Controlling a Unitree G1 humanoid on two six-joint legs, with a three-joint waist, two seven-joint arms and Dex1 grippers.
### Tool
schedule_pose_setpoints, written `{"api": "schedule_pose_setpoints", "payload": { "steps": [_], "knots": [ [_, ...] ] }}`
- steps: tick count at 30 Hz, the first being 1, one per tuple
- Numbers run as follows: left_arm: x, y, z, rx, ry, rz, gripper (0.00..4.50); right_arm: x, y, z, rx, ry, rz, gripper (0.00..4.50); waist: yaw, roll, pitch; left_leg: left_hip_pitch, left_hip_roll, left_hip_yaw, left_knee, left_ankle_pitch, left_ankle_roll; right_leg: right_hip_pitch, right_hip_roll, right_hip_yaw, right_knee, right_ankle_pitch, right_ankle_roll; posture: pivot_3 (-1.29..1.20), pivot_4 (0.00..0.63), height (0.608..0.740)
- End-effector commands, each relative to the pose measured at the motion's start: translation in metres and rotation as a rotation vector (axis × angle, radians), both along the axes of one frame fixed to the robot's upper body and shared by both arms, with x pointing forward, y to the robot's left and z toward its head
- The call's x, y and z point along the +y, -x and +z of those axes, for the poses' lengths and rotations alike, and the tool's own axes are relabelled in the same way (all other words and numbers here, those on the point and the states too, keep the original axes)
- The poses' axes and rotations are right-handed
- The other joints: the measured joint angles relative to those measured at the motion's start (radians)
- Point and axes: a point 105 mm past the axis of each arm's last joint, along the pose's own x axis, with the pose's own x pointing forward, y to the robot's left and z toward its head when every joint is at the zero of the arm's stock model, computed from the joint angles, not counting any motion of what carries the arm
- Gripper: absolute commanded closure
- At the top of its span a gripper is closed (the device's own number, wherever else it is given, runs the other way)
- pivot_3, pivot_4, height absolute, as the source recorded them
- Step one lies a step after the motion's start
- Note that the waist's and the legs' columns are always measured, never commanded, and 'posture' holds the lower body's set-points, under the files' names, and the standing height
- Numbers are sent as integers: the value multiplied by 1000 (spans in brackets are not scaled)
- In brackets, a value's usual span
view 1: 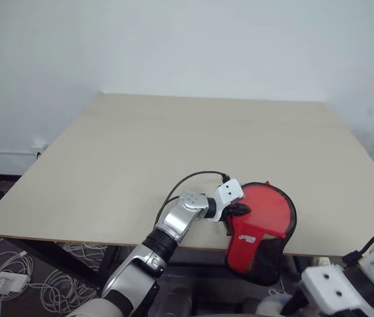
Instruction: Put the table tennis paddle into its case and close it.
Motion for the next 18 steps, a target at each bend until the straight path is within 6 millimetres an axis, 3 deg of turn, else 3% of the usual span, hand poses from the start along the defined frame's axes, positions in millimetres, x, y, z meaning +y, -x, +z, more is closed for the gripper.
{"api": "schedule_pose_setpoints", "payload": {
  "steps": [1, 5, 10, 15, 18],
  "knots": [
    [18, 5, -28, 74, -92, 34, 4500, 1, -28, 19, -22, -95, -127, 1417, -4, 0, 0, 0, 0, 0, 0, 0, 0, 0, 0, 0, 0, 0, 0, 0, 0, 740],
    [25, 4, -16, 41, -39, 49, 3653, -3, -73, 32, -85, -198, -330, 49, -15, 0, 0, 1, 0, 0, 0, 0, 0, -1, 0, 1, 0, 2, -1, 0, 0, 740],
    [44, -15, 17, -60, 85, 147, 1956, -21, -130, 31, -194, -220, -601, 0, -21, 3, -1, -1, 0, 0, -2, 1, 1, -3, 1, 2, 0, 3, -3, 0, 0, 740],
    [81, -36, 45, -136, 146, 284, 135, -39, -160, 23, -267, -179, -758, 0, -21, 3, 0, -3, -1, 1, -3, 3, 5, -6, 1, 4, 0, 7, -6, 0, 0, 740],
    [113, -51, 60, -188, 156, 391, 28, -42, -173, 23, -305, -182, -817, 0, -22, 4, 0, -3, -1, 2, -3, 3, 5, -7, 1, 5, 1, 8, -6, 0, 0, 740]
  ]
}}
